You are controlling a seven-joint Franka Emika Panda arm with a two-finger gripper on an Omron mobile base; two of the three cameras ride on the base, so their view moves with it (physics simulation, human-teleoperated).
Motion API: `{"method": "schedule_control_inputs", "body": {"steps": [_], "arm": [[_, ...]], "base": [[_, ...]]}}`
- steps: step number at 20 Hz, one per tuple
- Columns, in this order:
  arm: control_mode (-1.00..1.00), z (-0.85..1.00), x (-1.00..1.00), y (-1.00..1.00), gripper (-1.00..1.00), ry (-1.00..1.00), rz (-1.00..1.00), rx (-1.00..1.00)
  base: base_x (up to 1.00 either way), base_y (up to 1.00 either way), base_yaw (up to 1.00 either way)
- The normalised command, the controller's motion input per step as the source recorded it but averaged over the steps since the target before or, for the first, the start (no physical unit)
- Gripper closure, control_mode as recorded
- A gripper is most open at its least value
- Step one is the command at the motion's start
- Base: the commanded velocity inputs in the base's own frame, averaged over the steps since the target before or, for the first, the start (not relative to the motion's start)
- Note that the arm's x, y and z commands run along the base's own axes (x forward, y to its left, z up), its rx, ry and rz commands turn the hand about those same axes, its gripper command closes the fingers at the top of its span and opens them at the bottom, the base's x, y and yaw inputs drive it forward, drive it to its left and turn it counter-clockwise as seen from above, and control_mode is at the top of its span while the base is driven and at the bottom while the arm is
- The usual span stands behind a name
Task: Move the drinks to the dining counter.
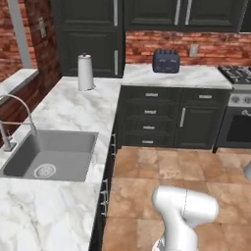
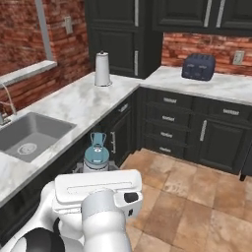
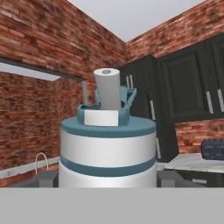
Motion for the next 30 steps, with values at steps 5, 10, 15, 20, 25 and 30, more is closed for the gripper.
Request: {"method": "schedule_control_inputs", "body": {"steps": [5,10,15,20,25,30], "arm": [[1.0,0.0,0.0,0.0,1.0,0.0,0.0,0.0],[1.0,0.0,0.0,0.0,1.0,0.0,0.0,0.0],[1.0,0.0,0.0,0.0,1.0,0.0,0.0,0.0],[1.0,0.0,0.0,0.0,1.0,0.0,0.0,0.0],[1.0,0.0,0.0,0.0,1.0,0.0,0.0,0.0],[1.0,0.0,0.0,0.0,1.0,0.0,0.0,0.0]], "base": [[-1.0,0.0,0.0],[-1.0,0.0,0.0],[-1.0,0.19,0.0],[-1.0,1.0,0.0],[-1.0,0.98,0.0],[-1.0,0.96,-0.01]]}}
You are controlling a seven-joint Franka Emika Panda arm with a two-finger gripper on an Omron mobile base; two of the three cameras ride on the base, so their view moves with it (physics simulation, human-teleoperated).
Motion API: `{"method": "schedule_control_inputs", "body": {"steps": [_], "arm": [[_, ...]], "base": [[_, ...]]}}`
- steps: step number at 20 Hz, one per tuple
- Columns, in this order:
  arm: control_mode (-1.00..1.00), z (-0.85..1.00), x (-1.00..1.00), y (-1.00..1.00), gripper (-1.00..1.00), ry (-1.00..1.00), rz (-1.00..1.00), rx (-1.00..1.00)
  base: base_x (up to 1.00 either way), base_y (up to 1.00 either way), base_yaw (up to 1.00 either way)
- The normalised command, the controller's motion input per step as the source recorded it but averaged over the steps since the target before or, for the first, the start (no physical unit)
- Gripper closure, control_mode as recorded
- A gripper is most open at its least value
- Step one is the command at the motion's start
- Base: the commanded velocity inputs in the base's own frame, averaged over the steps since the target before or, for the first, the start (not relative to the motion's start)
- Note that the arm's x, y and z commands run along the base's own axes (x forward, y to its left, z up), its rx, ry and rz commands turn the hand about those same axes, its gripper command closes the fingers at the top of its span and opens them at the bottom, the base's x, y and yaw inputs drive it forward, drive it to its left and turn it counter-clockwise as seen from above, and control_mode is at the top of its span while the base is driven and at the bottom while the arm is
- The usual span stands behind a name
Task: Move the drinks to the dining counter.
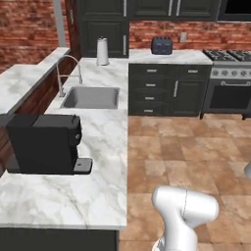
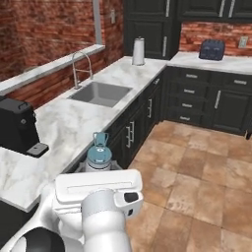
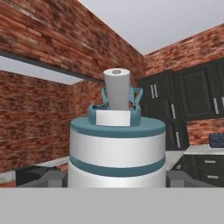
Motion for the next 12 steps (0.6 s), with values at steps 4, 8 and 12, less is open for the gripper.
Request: {"method": "schedule_control_inputs", "body": {"steps": [4,8,12], "arm": [[1.0,0.0,0.0,0.0,1.0,0.0,0.0,0.0],[1.0,0.0,0.0,0.0,1.0,0.0,0.0,0.0],[1.0,0.0,0.0,0.0,1.0,0.0,0.0,0.0]], "base": [[-1.0,1.0,-0.17],[-1.0,0.02,-0.05],[-1.0,-0.83,0.0]]}}
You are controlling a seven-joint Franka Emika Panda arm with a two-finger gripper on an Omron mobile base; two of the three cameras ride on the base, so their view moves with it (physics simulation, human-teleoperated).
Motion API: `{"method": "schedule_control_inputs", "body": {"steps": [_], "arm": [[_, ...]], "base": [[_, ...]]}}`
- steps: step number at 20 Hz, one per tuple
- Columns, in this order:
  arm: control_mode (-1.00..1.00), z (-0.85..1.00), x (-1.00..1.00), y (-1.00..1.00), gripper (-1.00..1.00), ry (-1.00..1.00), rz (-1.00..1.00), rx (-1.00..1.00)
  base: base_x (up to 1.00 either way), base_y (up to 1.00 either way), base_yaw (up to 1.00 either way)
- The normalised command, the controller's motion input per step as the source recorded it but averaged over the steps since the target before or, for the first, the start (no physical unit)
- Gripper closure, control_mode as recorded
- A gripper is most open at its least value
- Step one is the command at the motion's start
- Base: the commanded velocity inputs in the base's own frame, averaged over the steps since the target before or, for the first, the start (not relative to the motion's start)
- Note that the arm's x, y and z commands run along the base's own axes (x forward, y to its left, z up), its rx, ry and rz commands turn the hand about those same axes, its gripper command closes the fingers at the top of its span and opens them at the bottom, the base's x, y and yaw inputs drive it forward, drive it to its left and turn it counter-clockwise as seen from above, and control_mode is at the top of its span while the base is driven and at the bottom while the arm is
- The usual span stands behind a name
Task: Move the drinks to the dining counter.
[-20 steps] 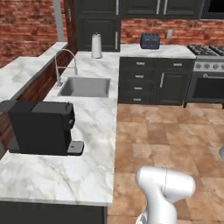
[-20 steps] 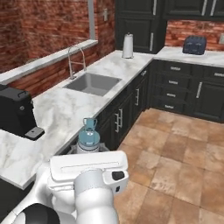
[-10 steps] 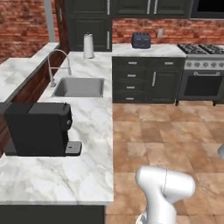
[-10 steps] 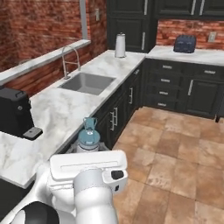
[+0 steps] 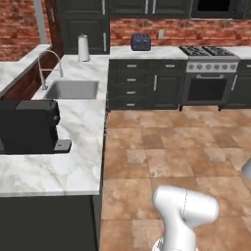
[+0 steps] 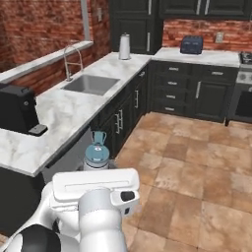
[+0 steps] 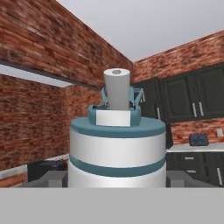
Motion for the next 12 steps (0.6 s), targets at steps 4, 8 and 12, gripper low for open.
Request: {"method": "schedule_control_inputs", "body": {"steps": [4,8,12], "arm": [[1.0,0.0,0.0,0.0,1.0,0.0,0.0,0.0],[1.0,0.0,0.0,0.0,1.0,0.0,0.0,0.0],[1.0,0.0,0.0,0.0,1.0,0.0,0.0,0.0]], "base": [[-1.0,-0.51,-0.04],[-1.0,0.56,-0.15],[-1.0,1.0,-0.28]]}}
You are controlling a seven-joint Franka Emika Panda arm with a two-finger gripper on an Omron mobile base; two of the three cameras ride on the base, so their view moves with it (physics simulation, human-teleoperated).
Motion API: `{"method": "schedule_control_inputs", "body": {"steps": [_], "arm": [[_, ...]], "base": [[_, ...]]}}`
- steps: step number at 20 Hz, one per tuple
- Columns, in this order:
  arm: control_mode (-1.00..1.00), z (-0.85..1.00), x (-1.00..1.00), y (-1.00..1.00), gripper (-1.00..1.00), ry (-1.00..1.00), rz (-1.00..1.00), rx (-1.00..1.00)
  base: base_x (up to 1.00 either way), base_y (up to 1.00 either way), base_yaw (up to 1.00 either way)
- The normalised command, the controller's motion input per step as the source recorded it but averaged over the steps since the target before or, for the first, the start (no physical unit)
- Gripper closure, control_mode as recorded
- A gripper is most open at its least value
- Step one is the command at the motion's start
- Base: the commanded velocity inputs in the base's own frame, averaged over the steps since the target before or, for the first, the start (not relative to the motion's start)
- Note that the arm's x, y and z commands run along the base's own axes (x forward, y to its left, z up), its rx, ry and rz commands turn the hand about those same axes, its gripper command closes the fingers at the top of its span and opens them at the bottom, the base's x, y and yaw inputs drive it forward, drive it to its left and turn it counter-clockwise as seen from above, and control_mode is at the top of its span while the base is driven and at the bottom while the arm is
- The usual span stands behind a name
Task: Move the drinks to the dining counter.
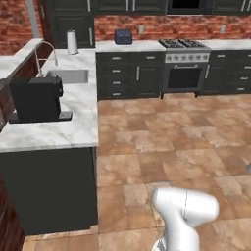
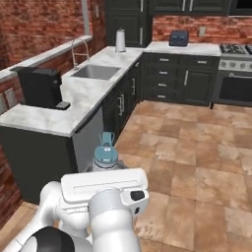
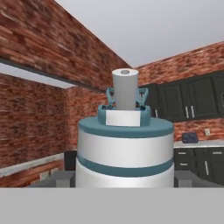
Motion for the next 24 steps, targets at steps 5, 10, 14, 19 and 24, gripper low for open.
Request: {"method": "schedule_control_inputs", "body": {"steps": [5,10,14,19,24], "arm": [[1.0,0.0,0.0,0.0,1.0,0.0,0.0,0.0],[1.0,0.0,0.0,0.0,1.0,0.0,0.0,0.0],[1.0,0.0,0.0,0.0,1.0,0.0,0.0,0.0],[1.0,0.0,0.0,0.0,1.0,0.0,0.0,0.0],[1.0,0.0,0.0,0.0,1.0,0.0,0.0,0.0]], "base": [[-1.0,1.0,-0.26],[-1.0,1.0,-0.18],[-1.0,1.0,-0.15],[-0.86,1.0,-0.16],[-0.27,1.0,-0.04]]}}
